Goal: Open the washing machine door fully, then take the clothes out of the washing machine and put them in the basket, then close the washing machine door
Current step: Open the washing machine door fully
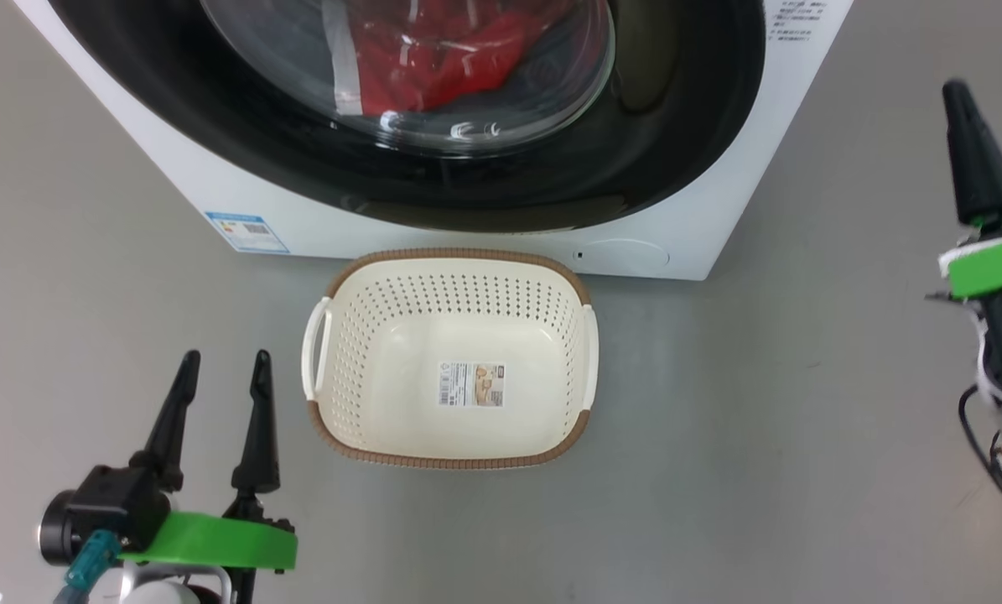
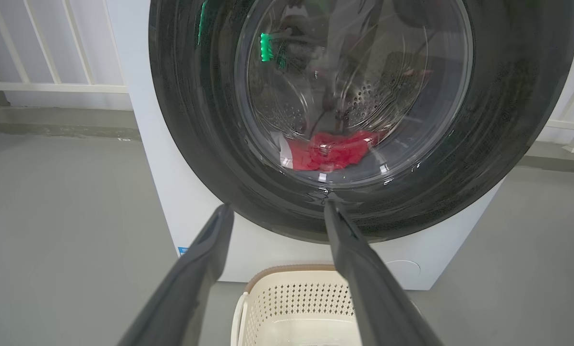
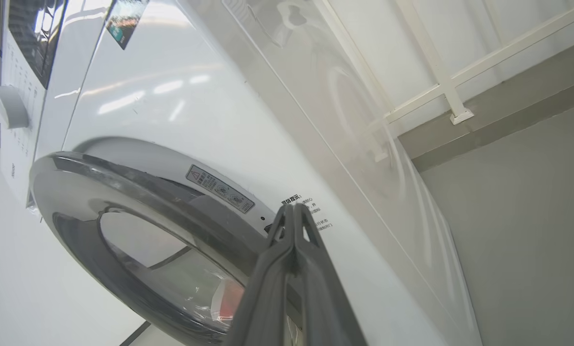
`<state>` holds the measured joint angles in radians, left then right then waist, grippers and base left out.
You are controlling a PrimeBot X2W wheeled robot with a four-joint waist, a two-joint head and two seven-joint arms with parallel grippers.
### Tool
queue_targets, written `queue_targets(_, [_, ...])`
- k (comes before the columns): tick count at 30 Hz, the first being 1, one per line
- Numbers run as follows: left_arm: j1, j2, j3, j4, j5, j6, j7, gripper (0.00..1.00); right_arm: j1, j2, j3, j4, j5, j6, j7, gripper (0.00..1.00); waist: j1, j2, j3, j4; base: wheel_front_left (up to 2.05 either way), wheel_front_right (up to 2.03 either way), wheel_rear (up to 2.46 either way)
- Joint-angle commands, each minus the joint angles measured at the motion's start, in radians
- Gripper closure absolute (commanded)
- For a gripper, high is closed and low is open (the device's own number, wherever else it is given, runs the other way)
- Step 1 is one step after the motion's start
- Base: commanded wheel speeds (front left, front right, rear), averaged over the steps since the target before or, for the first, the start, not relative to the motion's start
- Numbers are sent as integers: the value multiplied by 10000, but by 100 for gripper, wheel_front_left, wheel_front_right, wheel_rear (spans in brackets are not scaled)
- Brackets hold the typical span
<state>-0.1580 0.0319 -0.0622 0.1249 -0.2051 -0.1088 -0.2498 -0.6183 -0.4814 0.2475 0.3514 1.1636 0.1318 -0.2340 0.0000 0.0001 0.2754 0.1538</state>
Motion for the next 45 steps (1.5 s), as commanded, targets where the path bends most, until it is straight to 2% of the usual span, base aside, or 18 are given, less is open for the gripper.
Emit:
queue_targets(1, [-361, 183, 309, -307, -48, 72, -120, 0, -268, -253, 267, -160, 326, -11, 98, 100, 0, -1, 145, 50, 0, 0, 0])
queue_targets(15, [-769, 183, 174, -401, -236, 172, -120, 0, -1907, -1030, 1440, 105, 3006, -11, 2007, 100, 0, -1, 901, 287, 0, 0, 0])
queue_targets(24, [-956, 183, 6, -463, -424, 246, -120, 0, -2718, -1192, 1812, -87, 3726, -11, 2970, 100, 0, -1, 1311, 495, 0, 0, 0])
queue_targets(35, [-1196, 183, -167, -643, -626, 399, -120, 0, -3796, -1109, 1525, 160, 4680, -11, 4541, 100, 0, -1, 1876, 651, 0, 0, 0])
queue_targets(45, [-1267, 183, -343, -641, -818, 529, -120, 0, -4296, -1040, 1293, 426, 4887, -11, 5577, 100, 0, -1, 2043, 803, 0, 0, 0])
